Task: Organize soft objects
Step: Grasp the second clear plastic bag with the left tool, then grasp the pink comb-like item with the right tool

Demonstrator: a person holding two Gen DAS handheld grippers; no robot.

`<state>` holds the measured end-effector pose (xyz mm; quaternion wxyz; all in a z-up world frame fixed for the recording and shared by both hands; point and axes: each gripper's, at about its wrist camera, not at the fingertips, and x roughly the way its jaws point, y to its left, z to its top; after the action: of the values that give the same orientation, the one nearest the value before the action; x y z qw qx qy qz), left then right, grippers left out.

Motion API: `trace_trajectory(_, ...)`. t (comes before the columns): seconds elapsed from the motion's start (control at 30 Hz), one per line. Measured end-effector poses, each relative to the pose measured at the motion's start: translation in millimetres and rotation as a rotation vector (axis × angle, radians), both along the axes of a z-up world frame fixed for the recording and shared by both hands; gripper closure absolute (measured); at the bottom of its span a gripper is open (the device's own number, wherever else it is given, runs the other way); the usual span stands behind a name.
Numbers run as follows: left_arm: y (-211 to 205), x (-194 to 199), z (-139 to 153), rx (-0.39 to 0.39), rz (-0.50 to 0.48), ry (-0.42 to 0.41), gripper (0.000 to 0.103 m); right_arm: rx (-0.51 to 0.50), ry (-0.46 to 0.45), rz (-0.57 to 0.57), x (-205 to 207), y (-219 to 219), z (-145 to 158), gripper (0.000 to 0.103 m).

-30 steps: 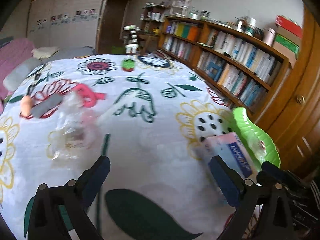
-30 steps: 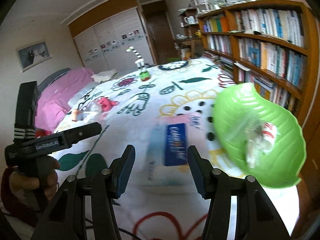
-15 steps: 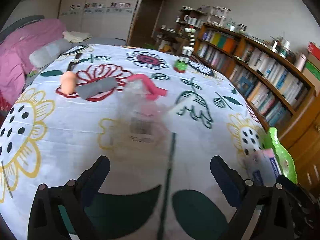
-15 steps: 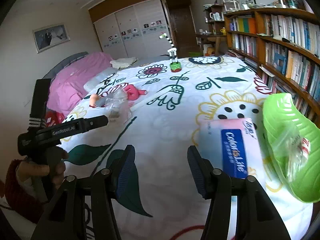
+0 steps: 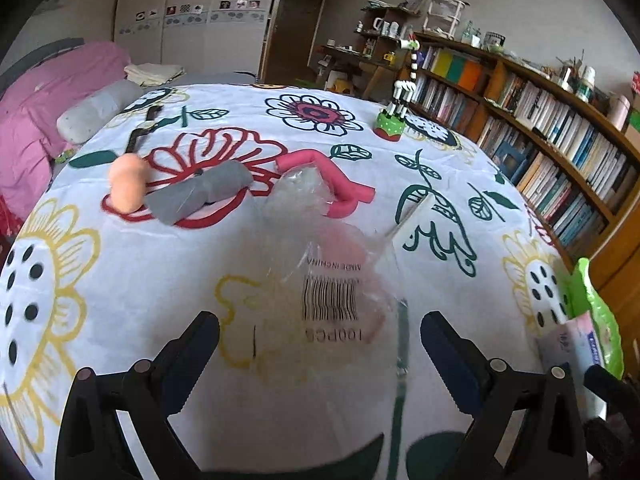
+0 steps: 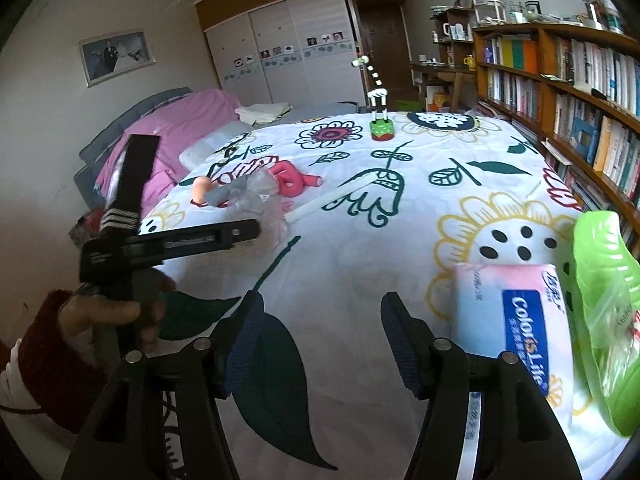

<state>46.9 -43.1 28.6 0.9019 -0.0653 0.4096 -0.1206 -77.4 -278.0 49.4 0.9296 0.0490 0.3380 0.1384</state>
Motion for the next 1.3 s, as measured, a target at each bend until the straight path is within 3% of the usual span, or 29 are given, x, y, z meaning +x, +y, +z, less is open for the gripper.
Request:
trace_trajectory(0.27,-5,22,-11,-0.048,-0.051,0.007,0.001,0.004,0.024,0.014,15,10,-6,0.041)
trace_trajectory(0.53,-19,26,-16,0.043,-0.066,0.014,0.002,-0.004,0.047,0.017,27,18,-12,0.040)
trace_trajectory(0.6,-21,26,-17,0.072,-0.066,0.008,0.020,-0.005,0.052,0.017,30,21,-13,0.040)
trace_trajectory(0.67,-21,25,-17,0.096,-0.049,-0.001,0.047,-0.005,0.059,0.016,33,23,-14,0.041)
trace_trajectory(0.73,-19,23,-15,0.121,-0.045,-0.022,0.058,-0.008,0.069,0.010,36,25,-15,0.041)
trace_trajectory(0.83,-8,22,-14,0.072,-0.038,-0.024,0.073,-0.014,0.085,0.004,41,30,-17,0.041)
trace_trajectory(1.3,35,-5,9,-0.092,0.002,-0.104,0.078,0.003,0.199,-0.094,95,40,-18,0.041)
